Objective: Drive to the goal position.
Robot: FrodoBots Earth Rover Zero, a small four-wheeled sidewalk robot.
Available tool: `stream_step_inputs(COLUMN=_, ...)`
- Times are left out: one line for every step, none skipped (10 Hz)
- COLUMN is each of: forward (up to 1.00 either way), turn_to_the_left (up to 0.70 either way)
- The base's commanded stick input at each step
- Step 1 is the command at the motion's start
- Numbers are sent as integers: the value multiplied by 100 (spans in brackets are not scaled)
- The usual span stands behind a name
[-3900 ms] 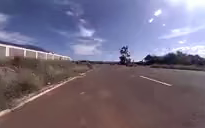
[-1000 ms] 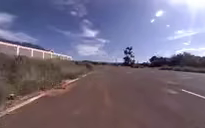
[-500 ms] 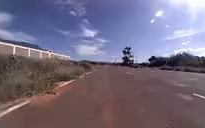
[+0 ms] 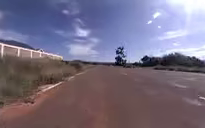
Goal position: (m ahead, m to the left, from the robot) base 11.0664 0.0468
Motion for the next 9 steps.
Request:
stream_step_inputs(forward=97, turn_to_the_left=0)
stream_step_inputs(forward=97, turn_to_the_left=0)
stream_step_inputs(forward=97, turn_to_the_left=0)
stream_step_inputs(forward=97, turn_to_the_left=0)
stream_step_inputs(forward=97, turn_to_the_left=0)
stream_step_inputs(forward=97, turn_to_the_left=0)
stream_step_inputs(forward=97, turn_to_the_left=0)
stream_step_inputs(forward=97, turn_to_the_left=0)
stream_step_inputs(forward=97, turn_to_the_left=0)
